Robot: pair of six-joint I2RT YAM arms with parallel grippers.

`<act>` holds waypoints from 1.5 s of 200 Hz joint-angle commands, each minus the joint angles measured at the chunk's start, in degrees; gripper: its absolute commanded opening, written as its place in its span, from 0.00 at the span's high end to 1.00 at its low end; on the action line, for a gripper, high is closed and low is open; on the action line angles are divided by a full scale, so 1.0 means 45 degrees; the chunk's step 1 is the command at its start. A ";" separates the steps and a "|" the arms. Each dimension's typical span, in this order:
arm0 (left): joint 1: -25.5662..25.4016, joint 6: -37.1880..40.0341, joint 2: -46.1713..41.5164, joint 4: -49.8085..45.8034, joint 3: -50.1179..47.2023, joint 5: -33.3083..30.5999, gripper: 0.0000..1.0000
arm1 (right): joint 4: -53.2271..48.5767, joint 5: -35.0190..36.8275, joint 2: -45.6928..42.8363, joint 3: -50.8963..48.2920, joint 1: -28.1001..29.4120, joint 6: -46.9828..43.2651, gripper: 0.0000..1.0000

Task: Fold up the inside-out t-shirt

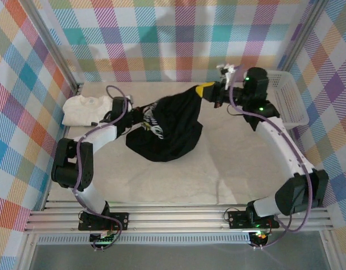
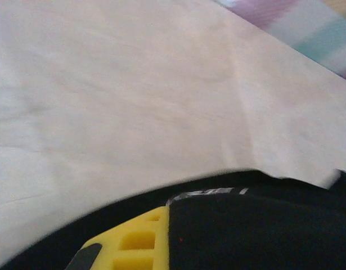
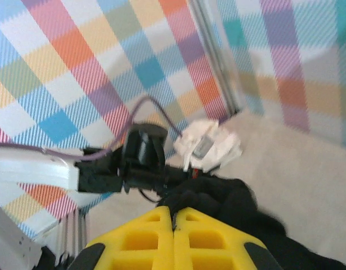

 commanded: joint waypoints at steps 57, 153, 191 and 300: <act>-0.0146 0.0046 -0.2454 -0.1925 -0.1878 -0.1922 0.44 | 0.1915 -0.0256 0.0320 -0.1046 0.0521 0.1822 1.00; -0.9281 -0.0391 -0.6438 -0.1688 -0.3702 -0.4399 0.26 | -0.0129 0.1404 0.1222 -0.0095 0.0954 0.2370 1.00; -0.9742 -0.1053 -0.4438 -0.2078 -0.3080 -0.6540 0.29 | -0.0112 0.1488 0.1249 -0.0029 0.1083 0.2544 1.00; -0.3690 0.0199 -1.0282 -0.2227 -0.1685 -0.1851 1.00 | -0.3383 0.5783 -0.2056 0.1464 0.0710 -0.2225 1.00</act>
